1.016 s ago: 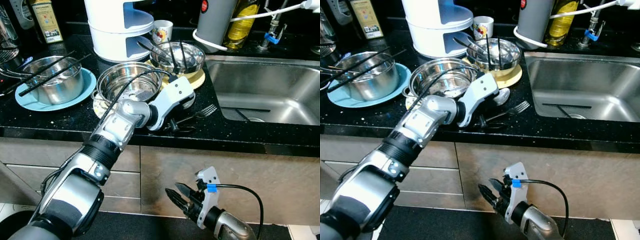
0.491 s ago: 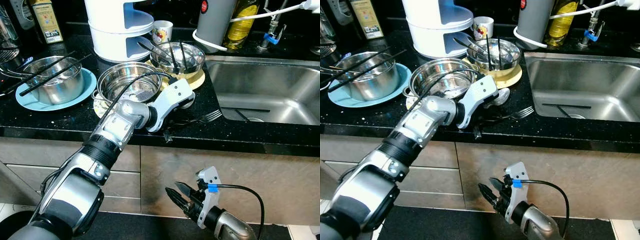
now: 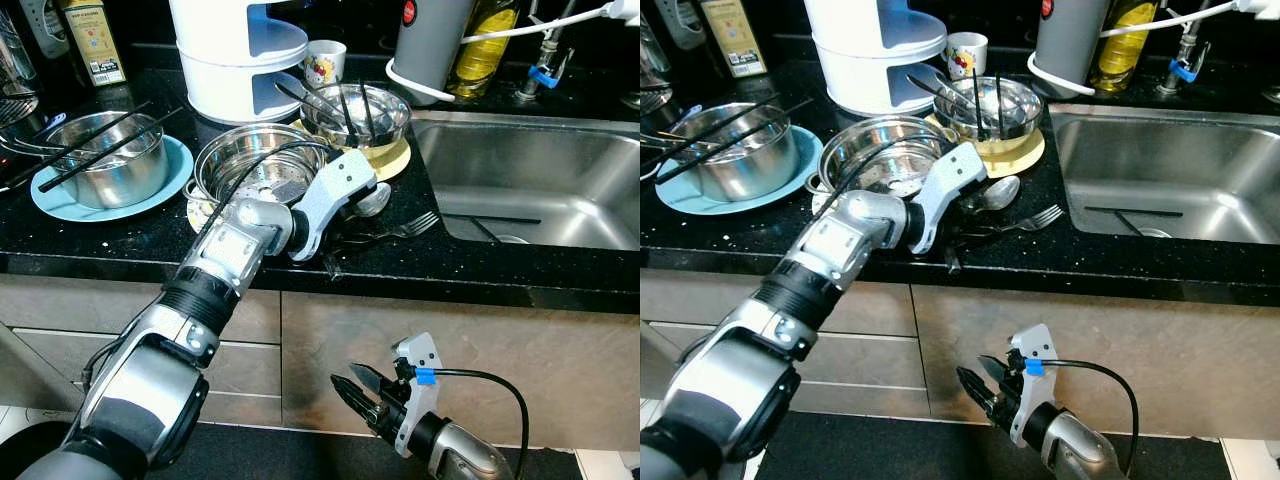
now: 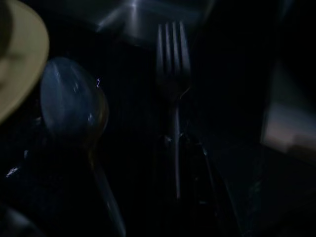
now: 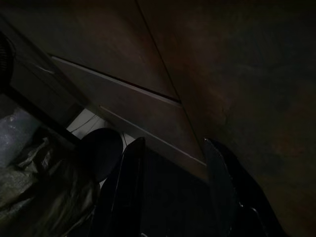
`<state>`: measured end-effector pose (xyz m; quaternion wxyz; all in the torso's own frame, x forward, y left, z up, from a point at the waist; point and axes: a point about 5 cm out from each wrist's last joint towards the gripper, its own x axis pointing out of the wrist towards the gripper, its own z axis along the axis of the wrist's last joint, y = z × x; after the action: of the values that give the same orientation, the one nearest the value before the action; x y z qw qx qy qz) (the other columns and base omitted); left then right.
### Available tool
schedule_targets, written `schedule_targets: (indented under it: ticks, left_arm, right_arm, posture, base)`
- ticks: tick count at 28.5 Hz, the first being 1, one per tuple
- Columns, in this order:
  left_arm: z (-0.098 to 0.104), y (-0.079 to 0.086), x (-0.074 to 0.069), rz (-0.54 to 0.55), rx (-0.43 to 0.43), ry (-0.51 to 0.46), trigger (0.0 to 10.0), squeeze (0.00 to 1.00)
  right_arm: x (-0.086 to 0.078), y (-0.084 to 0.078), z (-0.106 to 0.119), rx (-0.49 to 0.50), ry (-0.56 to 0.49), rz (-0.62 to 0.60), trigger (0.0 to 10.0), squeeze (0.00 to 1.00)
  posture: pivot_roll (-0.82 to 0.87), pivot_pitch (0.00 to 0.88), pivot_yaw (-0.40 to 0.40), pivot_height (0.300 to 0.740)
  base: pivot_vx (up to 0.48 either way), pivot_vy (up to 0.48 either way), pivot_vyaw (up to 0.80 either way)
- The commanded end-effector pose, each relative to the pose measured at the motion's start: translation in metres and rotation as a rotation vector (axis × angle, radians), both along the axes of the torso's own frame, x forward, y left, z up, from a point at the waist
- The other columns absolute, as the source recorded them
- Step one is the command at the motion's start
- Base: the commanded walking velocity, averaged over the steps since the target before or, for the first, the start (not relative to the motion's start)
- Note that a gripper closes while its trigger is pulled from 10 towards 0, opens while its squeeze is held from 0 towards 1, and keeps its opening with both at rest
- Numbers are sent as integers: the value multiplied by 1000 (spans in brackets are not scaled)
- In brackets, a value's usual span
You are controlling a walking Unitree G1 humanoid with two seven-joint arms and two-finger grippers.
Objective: Kitchen organization
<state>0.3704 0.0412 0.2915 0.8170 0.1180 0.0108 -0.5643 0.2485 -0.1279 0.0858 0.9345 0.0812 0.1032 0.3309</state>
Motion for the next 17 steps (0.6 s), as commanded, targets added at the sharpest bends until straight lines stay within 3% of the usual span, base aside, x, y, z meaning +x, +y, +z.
schedule_targets:
  ticks: [1,3,7,17]
  left_arm:
    - [24,-3,-8,-67,-111,21,0,0]
    - [38,2,-13,-102,-196,59,0,0]
    - [48,9,-17,-120,-269,92,0,0]
    - [46,18,-27,-143,-268,132,0,0]
  right_arm:
    - [-3,-5,-5,4,20,-22,10000,0]
    - [-3,-5,-5,6,21,-21,10000,0]
    - [-3,-4,-5,9,22,-18,10000,0]
    - [-2,-3,-5,10,21,-10,10000,0]
  posture:
    - [-68,223,3,740]
    - [-65,223,1,740]
    - [-62,223,-2,740]
    - [-61,223,-4,740]
  base:
    - [0,0,0]
    - [0,0,0]
    - [0,0,0]
    - [0,0,0]
